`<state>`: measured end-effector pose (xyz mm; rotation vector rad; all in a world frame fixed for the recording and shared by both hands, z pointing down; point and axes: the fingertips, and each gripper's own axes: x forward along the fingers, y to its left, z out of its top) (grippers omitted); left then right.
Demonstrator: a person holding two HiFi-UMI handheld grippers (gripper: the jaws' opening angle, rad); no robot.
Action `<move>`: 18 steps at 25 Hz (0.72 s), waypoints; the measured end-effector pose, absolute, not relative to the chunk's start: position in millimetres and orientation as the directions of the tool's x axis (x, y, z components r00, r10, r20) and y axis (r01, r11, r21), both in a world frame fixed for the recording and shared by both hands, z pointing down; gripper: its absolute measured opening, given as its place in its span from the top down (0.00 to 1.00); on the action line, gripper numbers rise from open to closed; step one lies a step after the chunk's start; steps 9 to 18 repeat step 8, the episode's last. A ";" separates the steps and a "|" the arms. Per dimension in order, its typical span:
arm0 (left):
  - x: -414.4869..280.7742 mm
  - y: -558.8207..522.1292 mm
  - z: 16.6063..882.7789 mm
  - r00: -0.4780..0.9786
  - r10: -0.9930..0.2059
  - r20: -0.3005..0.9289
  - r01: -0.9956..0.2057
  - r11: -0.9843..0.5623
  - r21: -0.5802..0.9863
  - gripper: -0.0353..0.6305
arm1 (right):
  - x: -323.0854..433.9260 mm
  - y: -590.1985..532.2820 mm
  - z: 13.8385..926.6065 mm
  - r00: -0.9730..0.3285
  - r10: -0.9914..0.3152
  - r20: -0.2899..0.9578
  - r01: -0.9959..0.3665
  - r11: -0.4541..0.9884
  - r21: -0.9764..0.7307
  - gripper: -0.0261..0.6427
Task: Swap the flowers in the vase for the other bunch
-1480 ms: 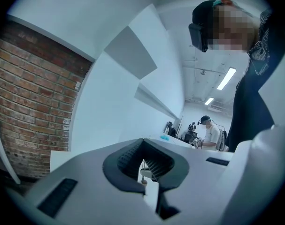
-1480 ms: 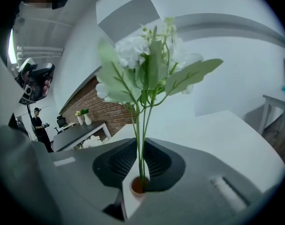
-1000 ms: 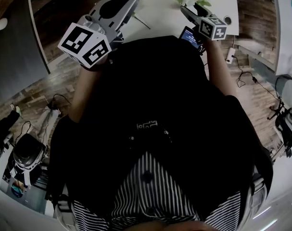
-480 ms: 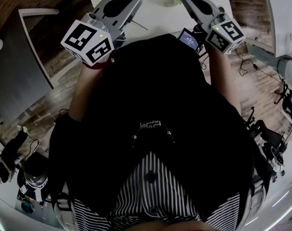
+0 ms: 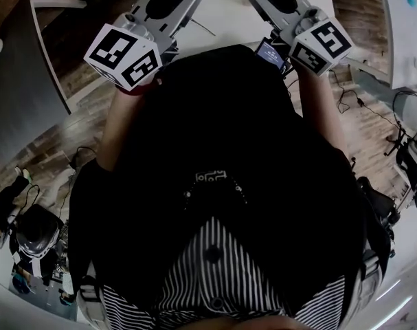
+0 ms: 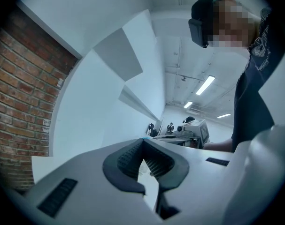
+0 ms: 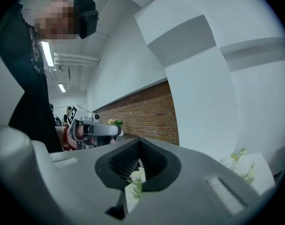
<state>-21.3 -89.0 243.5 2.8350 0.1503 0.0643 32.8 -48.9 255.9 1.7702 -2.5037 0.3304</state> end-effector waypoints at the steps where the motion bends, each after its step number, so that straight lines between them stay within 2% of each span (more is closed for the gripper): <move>1: -22.3 -91.8 243.7 0.994 0.105 0.029 0.091 -0.949 0.301 0.94 | 30.8 -52.1 256.9 -0.350 -0.920 0.175 -0.934 0.328 -0.144 0.96; 18: -21.4 -101.3 244.6 0.996 0.079 0.028 0.066 -0.948 0.311 0.94 | 27.3 -64.1 256.4 -0.393 -0.903 0.175 -0.916 0.368 -0.157 0.96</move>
